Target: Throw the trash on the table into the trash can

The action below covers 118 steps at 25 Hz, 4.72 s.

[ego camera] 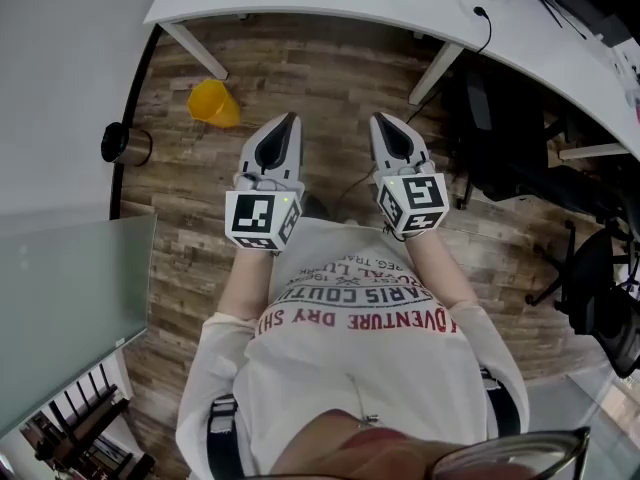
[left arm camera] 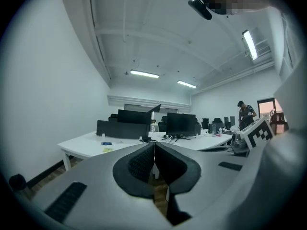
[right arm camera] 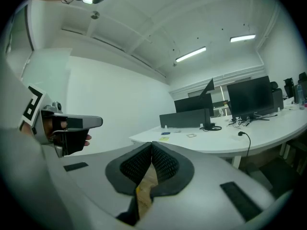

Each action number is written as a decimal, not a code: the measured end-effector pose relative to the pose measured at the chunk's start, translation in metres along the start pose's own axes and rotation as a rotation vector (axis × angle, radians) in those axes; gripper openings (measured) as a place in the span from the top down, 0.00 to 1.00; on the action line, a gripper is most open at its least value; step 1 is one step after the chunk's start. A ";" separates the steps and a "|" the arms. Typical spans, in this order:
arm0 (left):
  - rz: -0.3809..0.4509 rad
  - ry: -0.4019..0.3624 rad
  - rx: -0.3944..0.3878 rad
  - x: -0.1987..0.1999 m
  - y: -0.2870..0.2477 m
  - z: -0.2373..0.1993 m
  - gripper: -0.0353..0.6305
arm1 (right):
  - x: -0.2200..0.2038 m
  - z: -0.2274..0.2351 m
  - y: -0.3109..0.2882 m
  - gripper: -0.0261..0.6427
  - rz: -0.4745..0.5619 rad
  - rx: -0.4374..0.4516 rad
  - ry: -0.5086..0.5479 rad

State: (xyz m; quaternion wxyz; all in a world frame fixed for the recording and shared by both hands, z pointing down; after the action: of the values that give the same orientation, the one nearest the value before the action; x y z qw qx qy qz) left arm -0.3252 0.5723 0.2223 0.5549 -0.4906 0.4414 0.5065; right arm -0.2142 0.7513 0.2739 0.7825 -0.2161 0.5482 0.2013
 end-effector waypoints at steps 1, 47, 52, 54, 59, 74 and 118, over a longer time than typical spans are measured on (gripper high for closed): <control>-0.006 0.010 0.010 -0.004 -0.003 -0.007 0.91 | -0.004 0.001 -0.008 0.92 -0.016 0.004 -0.003; -0.329 0.270 0.108 -0.134 -0.408 -0.474 0.91 | -0.008 0.080 -0.702 0.89 -0.570 0.095 0.055; -0.394 0.329 0.147 -0.158 -0.441 -0.469 0.91 | -0.042 0.096 -0.745 0.67 -0.768 0.181 0.105; -0.416 0.340 0.153 -0.168 -0.449 -0.469 0.91 | -0.051 0.098 -0.758 0.63 -0.804 0.185 0.145; -0.450 0.361 0.154 -0.184 -0.458 -0.467 0.91 | -0.073 0.102 -0.770 0.63 -0.873 0.173 0.249; -0.408 0.370 0.262 -0.169 -0.415 -0.490 0.91 | -0.050 0.048 -0.770 0.91 -0.836 0.316 0.281; -0.533 0.989 1.007 -0.677 -0.088 -0.544 0.91 | -0.671 -0.212 -0.835 0.86 -1.318 0.951 0.582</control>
State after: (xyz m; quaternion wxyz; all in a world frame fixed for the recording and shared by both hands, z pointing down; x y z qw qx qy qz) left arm -0.2993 -0.0547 0.8288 0.5531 -0.4380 0.6836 -0.1870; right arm -0.1301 -0.1092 0.9409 0.5755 -0.1827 0.5155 -0.6080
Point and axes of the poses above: the fingertips, and each gripper's own axes: y backward along the fingers, z to its right, x out of its top, the point moved 9 cm from there along y, backward along the fingers, and after that the axes turned 9 degrees about -y, right-handed, at the moved point
